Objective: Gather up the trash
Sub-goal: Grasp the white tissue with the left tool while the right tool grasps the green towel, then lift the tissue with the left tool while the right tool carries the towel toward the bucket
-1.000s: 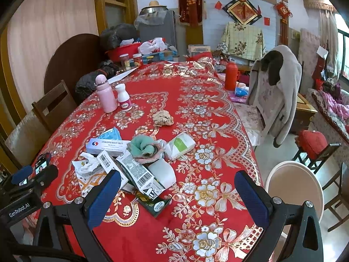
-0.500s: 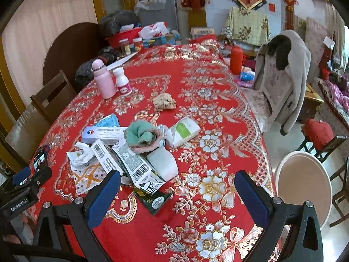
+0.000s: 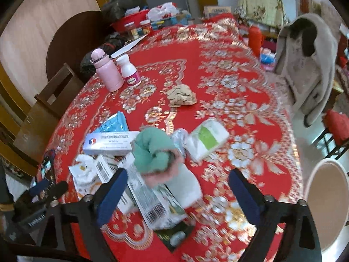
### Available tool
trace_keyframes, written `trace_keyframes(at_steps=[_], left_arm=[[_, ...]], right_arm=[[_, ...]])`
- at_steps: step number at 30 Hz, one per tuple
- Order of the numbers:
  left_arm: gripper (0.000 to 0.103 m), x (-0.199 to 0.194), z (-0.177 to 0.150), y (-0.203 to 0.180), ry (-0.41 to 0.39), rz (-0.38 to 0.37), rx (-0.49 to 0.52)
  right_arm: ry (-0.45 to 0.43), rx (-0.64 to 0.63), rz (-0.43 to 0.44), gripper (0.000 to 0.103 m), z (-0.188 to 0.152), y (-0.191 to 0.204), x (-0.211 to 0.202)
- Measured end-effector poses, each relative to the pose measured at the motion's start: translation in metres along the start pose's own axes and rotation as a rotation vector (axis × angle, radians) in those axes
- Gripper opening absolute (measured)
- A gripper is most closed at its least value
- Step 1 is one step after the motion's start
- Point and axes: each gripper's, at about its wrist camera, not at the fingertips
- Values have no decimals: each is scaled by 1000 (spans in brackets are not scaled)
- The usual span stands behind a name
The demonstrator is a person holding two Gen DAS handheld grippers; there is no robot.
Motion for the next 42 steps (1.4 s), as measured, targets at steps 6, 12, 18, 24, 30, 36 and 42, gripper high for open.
trace_keyframes(at_steps=[6,12,18,24,30,36,42], left_arm=[[82,39,21,-11,88,-25,57],[58,70,29,-24,171,-56,121],[23,74,35,-19,202,-147,135],[13,47,51,-6,193,-208,96],[12,1,61,-15,124,-221,100],[12,-30,66,-27,100,-257,51],[12,-21,55,-44,119,-239,42]], right_arm=[[39,3,12,83,23,7,30],[106,-7,2,74,31,11,63],[156,-22,33,37,25,17,85],[82,-10,98,27,33,20,61],[-10,42,216,27,47,-5,11],[-27,68,244,27,47,-36,-15],[-23,65,231,27,39,-65,-39]])
Point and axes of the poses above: each gripper's, at about its wrist camera, not at the fingertips, and x roughly the way its jaws point, y to its left, z to its top, and after that the axes turned 5 degrees about z, right-handed
